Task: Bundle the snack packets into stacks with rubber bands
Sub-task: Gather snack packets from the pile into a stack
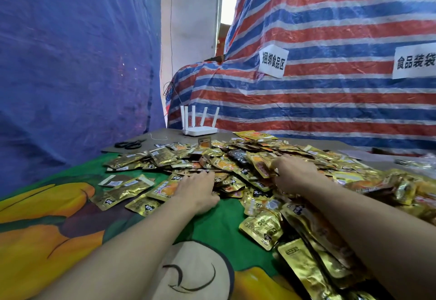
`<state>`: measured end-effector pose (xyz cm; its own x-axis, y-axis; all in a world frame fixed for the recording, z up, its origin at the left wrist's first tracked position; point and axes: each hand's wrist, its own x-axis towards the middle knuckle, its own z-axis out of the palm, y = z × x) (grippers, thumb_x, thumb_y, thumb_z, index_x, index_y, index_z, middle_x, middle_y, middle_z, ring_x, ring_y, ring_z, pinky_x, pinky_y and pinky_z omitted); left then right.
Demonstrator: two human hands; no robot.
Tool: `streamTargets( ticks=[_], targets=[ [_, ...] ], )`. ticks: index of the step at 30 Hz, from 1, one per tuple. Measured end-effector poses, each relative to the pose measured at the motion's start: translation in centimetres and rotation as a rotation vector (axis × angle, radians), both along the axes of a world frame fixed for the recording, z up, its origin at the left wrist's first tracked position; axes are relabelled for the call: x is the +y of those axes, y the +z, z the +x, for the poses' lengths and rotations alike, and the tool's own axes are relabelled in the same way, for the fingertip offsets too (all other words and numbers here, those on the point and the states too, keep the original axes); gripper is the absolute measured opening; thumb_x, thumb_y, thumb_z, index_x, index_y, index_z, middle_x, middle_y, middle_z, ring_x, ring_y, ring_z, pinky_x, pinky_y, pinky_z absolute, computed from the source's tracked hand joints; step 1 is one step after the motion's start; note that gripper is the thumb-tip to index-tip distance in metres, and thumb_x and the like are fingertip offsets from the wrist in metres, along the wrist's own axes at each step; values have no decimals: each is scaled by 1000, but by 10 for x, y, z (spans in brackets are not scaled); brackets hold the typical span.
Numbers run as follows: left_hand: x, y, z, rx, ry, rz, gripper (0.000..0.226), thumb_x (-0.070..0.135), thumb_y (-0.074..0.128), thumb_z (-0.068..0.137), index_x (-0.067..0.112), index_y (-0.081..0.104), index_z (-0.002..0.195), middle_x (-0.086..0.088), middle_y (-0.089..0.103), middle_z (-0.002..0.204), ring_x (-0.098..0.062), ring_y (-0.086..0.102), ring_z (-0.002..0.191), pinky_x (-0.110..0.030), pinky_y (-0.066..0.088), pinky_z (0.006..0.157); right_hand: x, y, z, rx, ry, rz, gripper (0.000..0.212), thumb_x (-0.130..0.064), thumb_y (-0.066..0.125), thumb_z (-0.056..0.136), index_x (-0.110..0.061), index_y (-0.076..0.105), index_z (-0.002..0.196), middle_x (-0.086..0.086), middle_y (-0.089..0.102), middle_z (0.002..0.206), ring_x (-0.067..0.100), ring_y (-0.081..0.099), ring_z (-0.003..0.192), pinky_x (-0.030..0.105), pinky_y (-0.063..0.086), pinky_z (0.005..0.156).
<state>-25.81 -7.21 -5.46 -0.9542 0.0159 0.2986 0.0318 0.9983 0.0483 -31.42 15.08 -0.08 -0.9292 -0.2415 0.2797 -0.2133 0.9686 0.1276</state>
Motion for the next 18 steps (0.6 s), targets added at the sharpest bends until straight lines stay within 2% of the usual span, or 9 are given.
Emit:
streamTargets(
  ticks=[2, 3, 5, 8, 11, 14, 16, 18],
  targets=[
    [4, -3, 4, 89, -38, -145, 36, 21, 44, 97, 14, 49, 133, -7, 59, 127, -28, 55, 118, -43, 41, 101, 0, 2, 3, 76, 9, -10, 18, -32, 52, 99, -24, 62, 112, 0, 64, 108, 23, 61, 100, 34, 42, 73],
    [5, -4, 6, 138, -47, -197, 33, 14, 41, 98, 13, 50, 129, -7, 61, 122, -28, 57, 115, -42, 42, 98, 0, 3, 5, 106, 16, -26, 19, -34, 50, 101, -23, 64, 107, 0, 66, 105, 25, 62, 99, 34, 40, 73],
    [4, -6, 10, 196, -52, -262, 36, 4, 40, 96, 12, 49, 129, -7, 61, 120, -29, 57, 113, -41, 42, 95, 3, 6, 10, 158, 33, -61, 22, -31, 46, 102, -21, 65, 98, 1, 68, 100, 27, 63, 95, 34, 38, 72],
    [1, -5, 16, 283, -56, -293, 41, 2, 41, 95, 12, 46, 134, -7, 61, 125, -29, 57, 116, -39, 43, 95, 9, 10, 17, 228, 51, -126, 25, -28, 43, 102, -22, 61, 86, 3, 69, 92, 29, 64, 86, 34, 39, 69],
    [-2, 1, 24, 390, -70, -198, 44, 6, 43, 97, 14, 46, 140, -4, 62, 128, -25, 58, 117, -36, 44, 96, 13, 15, 25, 279, 51, -246, 26, -33, 43, 102, -24, 62, 86, 3, 70, 88, 28, 64, 79, 34, 48, 69],
    [-4, 12, 32, 469, -46, -35, 36, 10, 48, 97, 16, 51, 132, 0, 66, 114, -21, 62, 103, -31, 45, 85, 15, 20, 33, 313, 54, -388, 25, -34, 48, 99, -24, 71, 93, 3, 72, 93, 28, 62, 79, 35, 47, 69],
    [-2, 20, 40, 525, -42, 77, 29, 8, 50, 97, 13, 53, 126, -2, 66, 106, -25, 63, 97, -33, 44, 79, 16, 25, 40, 313, 70, -469, 26, -34, 51, 99, -23, 74, 103, 5, 73, 100, 29, 64, 85, 36, 48, 71],
    [0, 28, 48, 599, -58, 180, 27, 4, 49, 98, 10, 56, 124, -7, 67, 102, -30, 65, 93, -37, 45, 77, 16, 29, 48, 271, 118, -579, 25, -32, 50, 101, -22, 73, 104, 4, 73, 96, 26, 63, 81, 36, 47, 68]
  ],
)
